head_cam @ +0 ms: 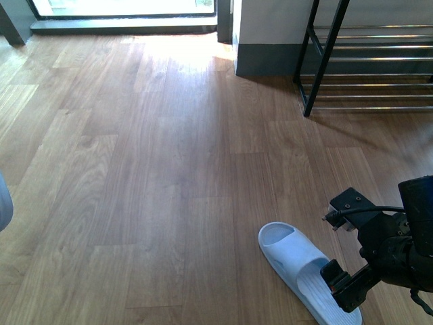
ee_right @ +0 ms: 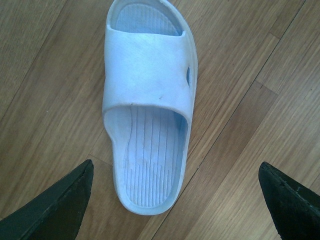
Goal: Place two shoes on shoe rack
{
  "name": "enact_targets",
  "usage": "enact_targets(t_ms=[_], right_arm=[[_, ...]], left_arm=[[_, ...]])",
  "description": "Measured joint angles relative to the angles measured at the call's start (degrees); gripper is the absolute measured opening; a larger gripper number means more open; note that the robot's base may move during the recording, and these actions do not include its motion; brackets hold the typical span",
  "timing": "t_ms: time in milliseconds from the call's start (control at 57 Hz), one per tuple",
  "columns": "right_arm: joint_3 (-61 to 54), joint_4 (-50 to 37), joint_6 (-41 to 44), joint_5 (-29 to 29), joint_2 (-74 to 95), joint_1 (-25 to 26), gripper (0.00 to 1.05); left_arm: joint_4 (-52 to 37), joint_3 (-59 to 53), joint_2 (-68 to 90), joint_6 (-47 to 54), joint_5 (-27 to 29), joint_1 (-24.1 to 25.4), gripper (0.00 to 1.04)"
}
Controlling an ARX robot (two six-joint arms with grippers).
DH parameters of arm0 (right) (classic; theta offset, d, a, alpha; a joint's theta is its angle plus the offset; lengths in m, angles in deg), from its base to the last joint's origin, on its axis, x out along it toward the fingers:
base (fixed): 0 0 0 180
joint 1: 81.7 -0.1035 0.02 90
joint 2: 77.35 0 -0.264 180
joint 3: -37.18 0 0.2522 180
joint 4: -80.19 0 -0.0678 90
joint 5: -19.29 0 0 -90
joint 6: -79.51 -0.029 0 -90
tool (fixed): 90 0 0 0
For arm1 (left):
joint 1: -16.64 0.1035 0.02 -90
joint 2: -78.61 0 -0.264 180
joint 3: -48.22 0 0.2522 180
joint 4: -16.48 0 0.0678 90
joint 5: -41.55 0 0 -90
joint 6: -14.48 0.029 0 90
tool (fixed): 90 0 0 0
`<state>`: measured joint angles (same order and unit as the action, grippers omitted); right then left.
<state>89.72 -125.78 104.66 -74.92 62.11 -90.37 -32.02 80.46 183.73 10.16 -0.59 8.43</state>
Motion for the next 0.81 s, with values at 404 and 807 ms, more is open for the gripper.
enact_targets(t_ms=[404, 807], right_arm=[[0.7, 2.1, 0.5, -1.4, 0.1, 0.3, 0.96], [11.3, 0.8, 3.5, 1.4, 14.9, 2.4, 0.96]], left_arm=[[0.0, 0.0, 0.0, 0.0, 0.0, 0.0, 0.02], [0.0, 0.0, 0.0, 0.0, 0.0, 0.0, 0.02]])
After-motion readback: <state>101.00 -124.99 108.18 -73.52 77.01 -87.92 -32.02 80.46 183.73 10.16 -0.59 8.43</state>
